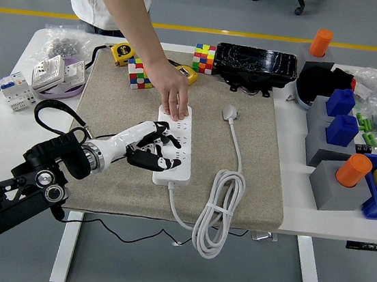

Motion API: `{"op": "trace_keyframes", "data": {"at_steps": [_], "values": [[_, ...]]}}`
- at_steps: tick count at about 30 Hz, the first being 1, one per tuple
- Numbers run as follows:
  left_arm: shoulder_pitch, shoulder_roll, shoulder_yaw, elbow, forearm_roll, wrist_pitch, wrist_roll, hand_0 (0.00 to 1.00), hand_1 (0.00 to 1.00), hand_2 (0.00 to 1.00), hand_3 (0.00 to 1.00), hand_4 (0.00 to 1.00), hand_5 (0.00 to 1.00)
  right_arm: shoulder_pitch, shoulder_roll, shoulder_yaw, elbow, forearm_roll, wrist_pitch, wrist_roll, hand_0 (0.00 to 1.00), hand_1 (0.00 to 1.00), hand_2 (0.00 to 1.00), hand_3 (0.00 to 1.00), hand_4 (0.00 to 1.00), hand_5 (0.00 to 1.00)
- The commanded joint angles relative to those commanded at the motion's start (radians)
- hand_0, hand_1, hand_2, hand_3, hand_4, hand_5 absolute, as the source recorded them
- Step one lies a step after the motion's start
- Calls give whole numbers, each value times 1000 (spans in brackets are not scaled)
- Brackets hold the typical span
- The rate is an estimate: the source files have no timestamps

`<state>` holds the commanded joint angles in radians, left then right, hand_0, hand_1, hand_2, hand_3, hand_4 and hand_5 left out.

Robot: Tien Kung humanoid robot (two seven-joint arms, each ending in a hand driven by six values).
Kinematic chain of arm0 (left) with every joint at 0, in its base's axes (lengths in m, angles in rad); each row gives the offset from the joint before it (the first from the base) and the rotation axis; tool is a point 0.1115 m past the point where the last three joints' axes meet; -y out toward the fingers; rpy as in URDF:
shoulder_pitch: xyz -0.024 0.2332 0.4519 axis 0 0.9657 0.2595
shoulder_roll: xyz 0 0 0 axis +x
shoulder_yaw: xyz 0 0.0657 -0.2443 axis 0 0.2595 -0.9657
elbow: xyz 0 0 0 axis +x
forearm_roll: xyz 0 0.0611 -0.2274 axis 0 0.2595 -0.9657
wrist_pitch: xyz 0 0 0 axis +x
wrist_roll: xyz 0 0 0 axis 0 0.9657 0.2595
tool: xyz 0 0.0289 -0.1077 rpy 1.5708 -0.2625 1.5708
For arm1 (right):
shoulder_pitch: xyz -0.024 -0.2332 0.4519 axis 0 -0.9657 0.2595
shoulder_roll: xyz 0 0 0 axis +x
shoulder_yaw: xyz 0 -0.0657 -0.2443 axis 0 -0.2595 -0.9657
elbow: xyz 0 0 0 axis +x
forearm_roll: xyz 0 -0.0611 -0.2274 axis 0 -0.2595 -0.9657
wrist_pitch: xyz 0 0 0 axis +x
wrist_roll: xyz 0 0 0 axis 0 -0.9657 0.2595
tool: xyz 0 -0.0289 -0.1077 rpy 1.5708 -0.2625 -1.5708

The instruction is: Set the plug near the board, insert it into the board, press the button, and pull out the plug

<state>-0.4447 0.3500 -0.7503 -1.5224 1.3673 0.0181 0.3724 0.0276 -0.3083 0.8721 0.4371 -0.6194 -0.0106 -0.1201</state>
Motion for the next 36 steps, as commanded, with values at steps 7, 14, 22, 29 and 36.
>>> {"op": "trace_keyframes", "data": {"at_steps": [7, 14, 22, 29, 36], "values": [[-2, 0, 4, -3, -3, -19, 11, 167, 57, 174, 635, 765, 247, 1, 0, -2, 1, 0, 0, 0, 676, 684, 692, 596, 931, 524], [-16, 2, 29, 4, -32, -130, 100, 99, 27, 143, 866, 714, 2, 6, -1, -7, -1, 3, 1, -1, 676, 684, 691, 594, 931, 524], [-25, 6, 44, 5, -35, -134, 114, 97, 27, 145, 881, 733, 2, 10, -7, -14, 1, 4, 1, -1, 677, 684, 690, 594, 930, 524], [-27, 7, 50, 12, -37, -148, 138, 86, 29, 149, 876, 729, 2, 12, -11, -22, 2, 5, 1, -1, 675, 684, 690, 594, 931, 524], [-31, 9, 60, 25, -39, -152, 146, 87, 29, 149, 868, 735, 2, 14, -12, -23, 2, 5, 1, 0, 674, 684, 690, 594, 931, 525]]}}
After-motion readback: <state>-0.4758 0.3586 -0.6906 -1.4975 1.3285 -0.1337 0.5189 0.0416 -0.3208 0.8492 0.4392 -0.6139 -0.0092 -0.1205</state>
